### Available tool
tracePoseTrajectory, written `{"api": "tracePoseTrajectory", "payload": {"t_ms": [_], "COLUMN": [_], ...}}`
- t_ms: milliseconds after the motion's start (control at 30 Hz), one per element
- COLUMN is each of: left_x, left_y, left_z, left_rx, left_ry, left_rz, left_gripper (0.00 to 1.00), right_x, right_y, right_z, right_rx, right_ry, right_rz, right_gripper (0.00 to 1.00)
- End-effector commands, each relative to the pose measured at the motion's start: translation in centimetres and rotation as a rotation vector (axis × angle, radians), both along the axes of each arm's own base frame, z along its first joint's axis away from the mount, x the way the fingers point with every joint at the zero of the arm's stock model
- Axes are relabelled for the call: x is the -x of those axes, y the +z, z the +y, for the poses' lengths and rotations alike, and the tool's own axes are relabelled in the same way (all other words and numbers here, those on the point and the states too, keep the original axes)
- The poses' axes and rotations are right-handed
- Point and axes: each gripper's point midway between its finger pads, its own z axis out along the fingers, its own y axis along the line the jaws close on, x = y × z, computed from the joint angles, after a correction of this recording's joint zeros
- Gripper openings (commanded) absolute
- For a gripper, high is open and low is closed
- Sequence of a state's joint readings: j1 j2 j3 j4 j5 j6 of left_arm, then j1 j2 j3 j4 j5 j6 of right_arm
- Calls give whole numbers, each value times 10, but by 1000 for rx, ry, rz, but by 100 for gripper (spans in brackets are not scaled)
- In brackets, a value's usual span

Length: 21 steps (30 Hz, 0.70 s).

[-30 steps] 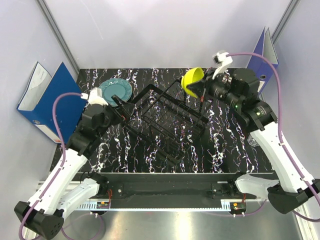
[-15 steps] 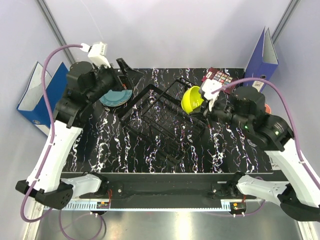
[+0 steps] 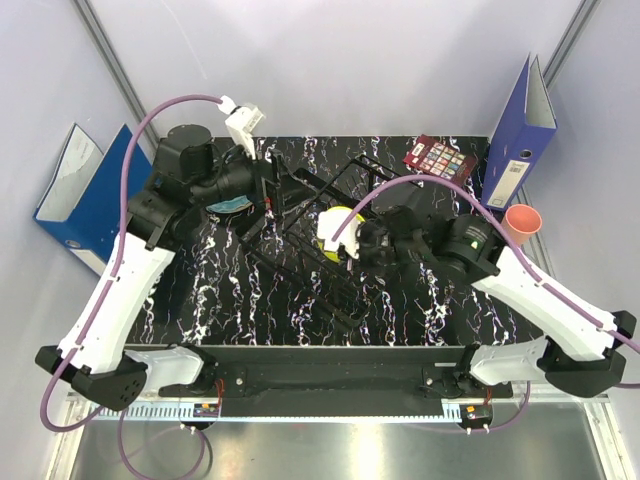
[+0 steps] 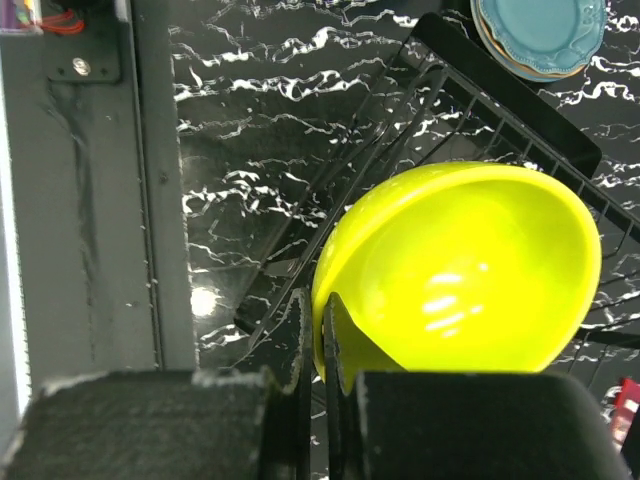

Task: Unload the mixed dishes from the dish rack
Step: Place the bowl at the center of the board.

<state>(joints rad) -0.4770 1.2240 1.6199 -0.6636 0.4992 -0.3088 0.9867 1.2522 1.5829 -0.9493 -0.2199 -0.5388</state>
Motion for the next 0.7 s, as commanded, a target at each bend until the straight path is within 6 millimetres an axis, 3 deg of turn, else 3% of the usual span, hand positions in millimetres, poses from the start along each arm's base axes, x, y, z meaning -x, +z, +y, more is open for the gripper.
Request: {"api": "tracePoseTrajectory", "payload": {"t_ms": [0, 200, 667], "left_x": [19, 21, 29], "left_y": [0, -40, -44], "left_z": [-7, -9, -15], "left_rx": [-12, -120, -193], "left_ry": [-89, -55, -22], "left_rz": [-29, 64, 87], "left_gripper": [97, 85, 76], "right_x": [0, 4, 13], "right_y": [21, 13, 24], "right_z": [9, 22, 47], "right_rx": [-20, -4, 37], "right_ry": [43, 73, 133], "right_rz": [-103, -107, -209], "right_gripper": [0, 0, 0]}}
